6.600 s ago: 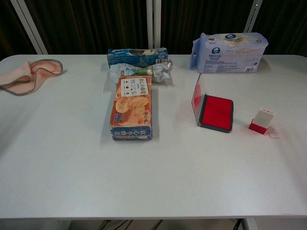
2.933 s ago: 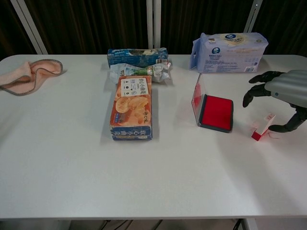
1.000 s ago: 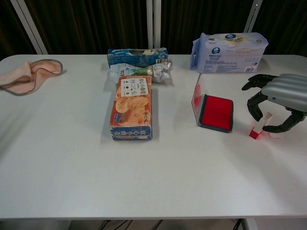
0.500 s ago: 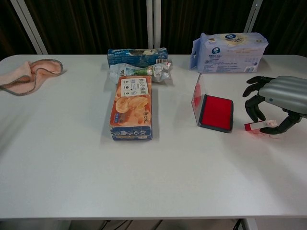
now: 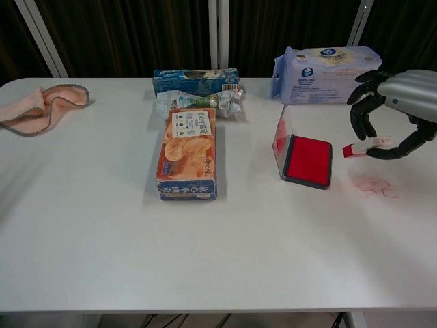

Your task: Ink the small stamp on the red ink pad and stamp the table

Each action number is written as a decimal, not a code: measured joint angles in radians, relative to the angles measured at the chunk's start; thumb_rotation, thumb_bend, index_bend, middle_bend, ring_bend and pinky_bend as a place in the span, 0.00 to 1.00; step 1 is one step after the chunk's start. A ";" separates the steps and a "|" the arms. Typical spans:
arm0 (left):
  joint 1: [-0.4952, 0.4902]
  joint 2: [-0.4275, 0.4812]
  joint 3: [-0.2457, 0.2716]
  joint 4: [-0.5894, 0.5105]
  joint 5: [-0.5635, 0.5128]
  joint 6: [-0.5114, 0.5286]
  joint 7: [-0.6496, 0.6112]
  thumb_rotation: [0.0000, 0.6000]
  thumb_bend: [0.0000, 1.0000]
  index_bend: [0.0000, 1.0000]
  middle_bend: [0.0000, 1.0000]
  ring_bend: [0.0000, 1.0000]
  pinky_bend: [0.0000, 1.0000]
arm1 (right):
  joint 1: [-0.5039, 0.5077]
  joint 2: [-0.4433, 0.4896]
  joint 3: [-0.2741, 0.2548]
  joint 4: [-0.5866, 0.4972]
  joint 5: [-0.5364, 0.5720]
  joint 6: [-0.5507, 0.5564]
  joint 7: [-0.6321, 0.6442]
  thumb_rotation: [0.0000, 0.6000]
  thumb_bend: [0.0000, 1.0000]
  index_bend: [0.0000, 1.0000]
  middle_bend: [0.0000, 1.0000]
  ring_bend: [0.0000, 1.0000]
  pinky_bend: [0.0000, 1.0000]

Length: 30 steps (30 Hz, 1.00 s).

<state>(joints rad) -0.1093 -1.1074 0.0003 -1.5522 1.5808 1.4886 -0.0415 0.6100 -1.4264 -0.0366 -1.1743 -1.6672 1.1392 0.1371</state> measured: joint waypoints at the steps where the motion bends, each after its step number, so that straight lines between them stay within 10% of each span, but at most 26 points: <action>1: -0.001 0.001 0.000 0.000 0.001 -0.001 0.000 0.75 0.01 0.01 0.07 0.08 0.18 | 0.005 0.001 0.004 -0.007 0.007 -0.013 0.006 1.00 0.38 0.72 0.61 0.20 0.00; 10: -0.003 0.004 -0.001 0.002 -0.004 -0.007 -0.006 0.74 0.01 0.01 0.07 0.08 0.18 | 0.086 0.036 0.075 -0.148 0.192 -0.265 0.027 1.00 0.37 0.74 0.63 0.19 0.00; 30: -0.004 -0.004 0.000 0.053 -0.022 -0.024 -0.062 0.74 0.01 0.01 0.07 0.08 0.18 | 0.276 0.027 0.152 -0.340 0.949 -0.452 -0.444 1.00 0.42 0.74 0.62 0.19 0.00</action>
<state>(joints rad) -0.1132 -1.1115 0.0005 -1.4990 1.5593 1.4645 -0.1033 0.8860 -1.3990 0.1156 -1.5142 -0.7179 0.6874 -0.3067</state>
